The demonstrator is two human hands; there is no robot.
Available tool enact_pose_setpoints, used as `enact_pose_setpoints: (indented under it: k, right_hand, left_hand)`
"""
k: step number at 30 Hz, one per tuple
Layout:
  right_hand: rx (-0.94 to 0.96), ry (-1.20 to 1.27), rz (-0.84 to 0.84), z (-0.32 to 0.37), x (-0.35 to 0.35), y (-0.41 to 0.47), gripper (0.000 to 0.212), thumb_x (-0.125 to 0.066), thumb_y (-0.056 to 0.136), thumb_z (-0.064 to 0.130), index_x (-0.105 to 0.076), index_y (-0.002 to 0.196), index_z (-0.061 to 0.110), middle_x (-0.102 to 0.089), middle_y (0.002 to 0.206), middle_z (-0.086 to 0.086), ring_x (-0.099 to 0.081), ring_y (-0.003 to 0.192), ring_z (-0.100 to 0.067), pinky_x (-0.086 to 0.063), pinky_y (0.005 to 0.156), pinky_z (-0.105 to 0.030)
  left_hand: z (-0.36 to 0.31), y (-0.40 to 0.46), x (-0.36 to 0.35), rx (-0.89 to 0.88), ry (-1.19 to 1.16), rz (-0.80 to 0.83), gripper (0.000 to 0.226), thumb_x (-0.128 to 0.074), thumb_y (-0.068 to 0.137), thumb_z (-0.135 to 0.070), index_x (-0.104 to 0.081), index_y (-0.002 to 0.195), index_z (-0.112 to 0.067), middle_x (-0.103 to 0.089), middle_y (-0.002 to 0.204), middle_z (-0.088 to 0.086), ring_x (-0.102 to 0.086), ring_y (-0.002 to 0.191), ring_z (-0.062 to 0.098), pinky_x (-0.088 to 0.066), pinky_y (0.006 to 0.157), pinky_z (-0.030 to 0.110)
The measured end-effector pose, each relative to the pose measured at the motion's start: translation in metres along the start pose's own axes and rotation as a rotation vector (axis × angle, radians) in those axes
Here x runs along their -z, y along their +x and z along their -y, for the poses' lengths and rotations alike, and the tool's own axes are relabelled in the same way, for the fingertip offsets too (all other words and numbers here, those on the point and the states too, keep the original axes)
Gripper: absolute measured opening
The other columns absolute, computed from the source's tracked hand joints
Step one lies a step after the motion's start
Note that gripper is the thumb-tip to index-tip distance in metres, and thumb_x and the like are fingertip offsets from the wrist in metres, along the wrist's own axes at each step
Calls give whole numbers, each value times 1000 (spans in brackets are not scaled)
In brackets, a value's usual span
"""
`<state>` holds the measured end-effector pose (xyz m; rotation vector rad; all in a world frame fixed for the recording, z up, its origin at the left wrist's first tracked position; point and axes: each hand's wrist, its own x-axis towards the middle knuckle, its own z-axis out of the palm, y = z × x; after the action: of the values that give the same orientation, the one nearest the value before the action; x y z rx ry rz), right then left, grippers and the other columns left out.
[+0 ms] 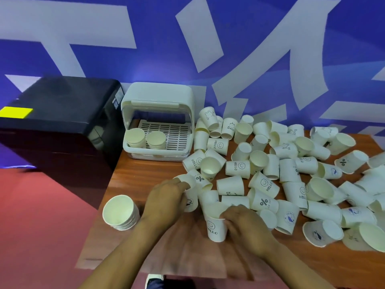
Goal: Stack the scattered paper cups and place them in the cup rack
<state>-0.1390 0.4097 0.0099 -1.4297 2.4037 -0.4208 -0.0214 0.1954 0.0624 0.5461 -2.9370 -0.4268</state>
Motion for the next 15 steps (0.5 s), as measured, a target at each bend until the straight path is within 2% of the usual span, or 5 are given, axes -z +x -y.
enact_pose_setpoints:
  k: [3, 6, 7, 11, 15]
  right_hand:
    - [-22, 0, -24, 18, 16, 25, 24, -43, 91, 33, -63, 104, 32, -64, 100, 12, -54, 90, -10, -44, 77, -29]
    - [-15, 0, -85, 36, 29, 54, 50, -25, 85, 46, -67, 105, 27, -68, 98, 6, -58, 90, -16, -43, 73, -29]
    - [-5, -7, -107, 41, 34, 65, 51, -24, 85, 46, -67, 104, 27, -68, 97, 6, -59, 90, -17, -42, 71, -29]
    - [-33, -46, -181, 69, 56, 108, 28, -45, 95, 32, -67, 112, 26, -68, 102, 3, -55, 99, -17, -41, 73, -30]
    - [-71, -102, -227, 101, 67, 142, 25, -53, 94, 30, -65, 115, 29, -61, 102, -4, -55, 101, -17, -41, 75, -28]
  left_hand:
    - [17, 15, 27, 14, -6, -32, 25, -46, 89, -24, -63, 108, -21, -63, 103, -2, -57, 95, 23, -43, 72, 32]
    - [38, 31, 55, 51, -46, -79, 24, -47, 89, -24, -62, 108, -20, -62, 103, 0, -57, 96, 23, -47, 71, 34]
    - [45, 35, 64, 58, -52, -98, 23, -47, 89, -24, -62, 107, -20, -62, 103, 0, -58, 96, 23, -48, 72, 35]
    - [83, 47, 91, 74, -12, -173, 25, -51, 90, -23, -62, 112, -24, -64, 109, -2, -58, 98, 20, -47, 74, 34]
    - [120, 56, 105, 89, 18, -172, 27, -51, 90, -23, -61, 114, -27, -64, 111, -4, -59, 100, 21, -45, 74, 32]
